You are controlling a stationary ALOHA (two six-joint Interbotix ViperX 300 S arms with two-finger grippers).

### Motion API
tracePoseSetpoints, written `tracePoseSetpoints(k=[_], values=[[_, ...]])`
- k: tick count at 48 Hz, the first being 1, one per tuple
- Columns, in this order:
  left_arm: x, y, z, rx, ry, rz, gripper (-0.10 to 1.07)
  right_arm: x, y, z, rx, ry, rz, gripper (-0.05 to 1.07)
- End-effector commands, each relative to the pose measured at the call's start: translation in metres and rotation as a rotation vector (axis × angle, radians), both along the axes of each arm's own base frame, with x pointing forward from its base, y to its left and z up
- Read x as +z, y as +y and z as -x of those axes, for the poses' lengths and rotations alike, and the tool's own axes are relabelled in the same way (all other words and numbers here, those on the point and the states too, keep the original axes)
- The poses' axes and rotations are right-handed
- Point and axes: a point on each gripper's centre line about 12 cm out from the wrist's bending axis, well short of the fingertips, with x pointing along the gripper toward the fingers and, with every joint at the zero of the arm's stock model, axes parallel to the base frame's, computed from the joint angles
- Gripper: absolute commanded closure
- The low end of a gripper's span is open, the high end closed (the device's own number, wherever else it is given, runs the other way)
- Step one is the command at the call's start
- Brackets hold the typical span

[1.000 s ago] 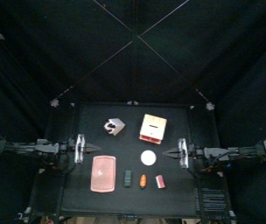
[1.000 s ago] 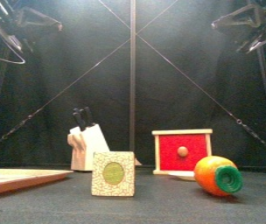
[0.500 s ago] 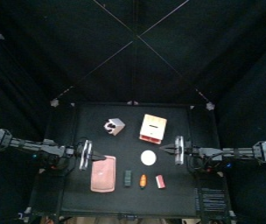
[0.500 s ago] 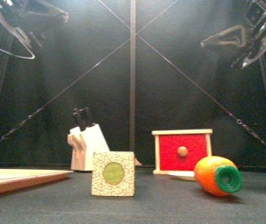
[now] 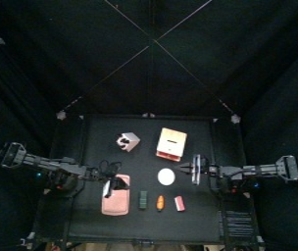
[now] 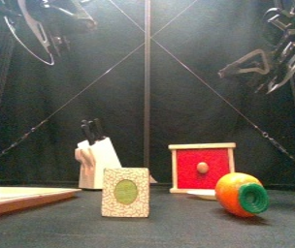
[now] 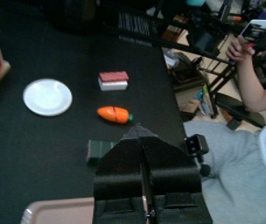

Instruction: Grab carrot

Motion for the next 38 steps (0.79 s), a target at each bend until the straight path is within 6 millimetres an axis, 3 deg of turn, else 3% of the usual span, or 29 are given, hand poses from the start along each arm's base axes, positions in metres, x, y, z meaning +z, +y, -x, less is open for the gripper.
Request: tracePoseSetpoints(k=[1,13,24,30,38], values=[[0.001,-0.007,-0.023,0.01,0.039,0.056,0.99,0.002,0.0,0.001,-0.006,-0.005,-0.008,0.99],[-0.012,-0.022,-0.071,-0.033,0.167,0.063,0.99,0.002,-0.002,0.006,-0.025,-0.003,-0.042,0.99],[-0.027,-0.028,-0.115,-0.013,0.17,0.073,0.99,-0.006,-0.002,0.008,-0.027,0.067,-0.068,0.99],[-0.038,-0.032,-0.137,0.038,0.185,0.159,0.99,-0.01,-0.002,0.009,-0.03,0.096,-0.084,0.99],[-0.047,-0.037,-0.152,0.085,0.222,0.263,0.98,-0.014,-0.002,0.012,-0.034,0.137,-0.111,0.99]])
